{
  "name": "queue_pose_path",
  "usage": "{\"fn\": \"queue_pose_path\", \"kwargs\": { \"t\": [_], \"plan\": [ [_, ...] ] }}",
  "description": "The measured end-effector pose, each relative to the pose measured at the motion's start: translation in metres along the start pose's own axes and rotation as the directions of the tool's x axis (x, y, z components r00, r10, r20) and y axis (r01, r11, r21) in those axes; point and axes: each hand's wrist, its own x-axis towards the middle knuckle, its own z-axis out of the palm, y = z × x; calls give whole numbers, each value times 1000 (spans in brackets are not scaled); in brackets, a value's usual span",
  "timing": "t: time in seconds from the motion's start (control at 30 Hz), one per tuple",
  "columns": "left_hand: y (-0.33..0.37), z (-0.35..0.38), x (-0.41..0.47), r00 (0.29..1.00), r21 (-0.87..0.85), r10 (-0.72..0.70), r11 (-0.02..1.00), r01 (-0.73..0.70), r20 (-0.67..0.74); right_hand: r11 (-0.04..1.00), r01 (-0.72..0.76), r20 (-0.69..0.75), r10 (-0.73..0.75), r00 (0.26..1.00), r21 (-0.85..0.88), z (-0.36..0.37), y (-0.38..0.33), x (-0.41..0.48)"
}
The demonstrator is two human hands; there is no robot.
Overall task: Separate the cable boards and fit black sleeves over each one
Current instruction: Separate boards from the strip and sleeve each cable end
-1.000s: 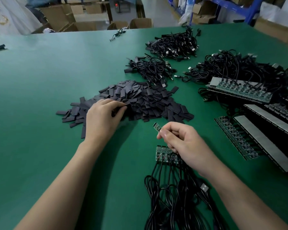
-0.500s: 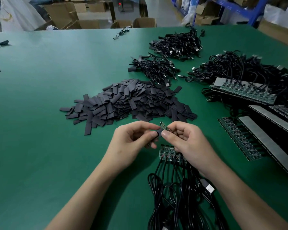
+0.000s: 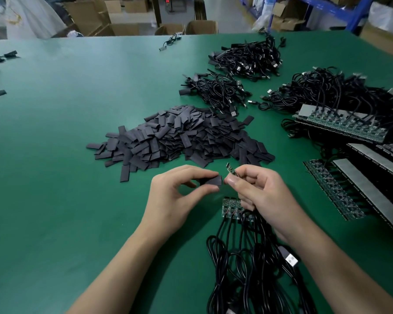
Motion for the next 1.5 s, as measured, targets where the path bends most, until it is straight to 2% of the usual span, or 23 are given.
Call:
{"fn": "queue_pose_path", "kwargs": {
  "t": [0.3,0.5,0.7,1.0,1.17,1.27,1.4,1.5],
  "plan": [
    [-2,2,2,999,-41,15,999,-13,39,999,-37,76,36,996,10,-1,-2,-1],
    [-1,-1,3,1000,-65,-9,998,9,-11,998,-32,126,24,992,61,-7,-3,1],
    [-4,-4,3,1000,-27,11,1000,-11,-10,972,65,107,-41,993,-228,-7,0,0],
    [-8,-8,3,997,52,51,997,-54,64,951,72,87,-48,995,-301,-10,2,0],
    [-7,-8,2,996,84,52,995,-59,79,901,90,70,-67,995,-423,-9,0,-2],
    [-7,-10,2,988,133,99,984,-114,119,884,74,39,-64,997,-461,-8,0,-2],
    [-6,-11,2,963,287,205,925,-248,174,875,45,22,-39,999,-482,-6,-1,-3],
    [-5,-10,1,957,349,222,896,-275,185,874,35,26,-25,999,-484,-6,-3,-4]
  ]
}}
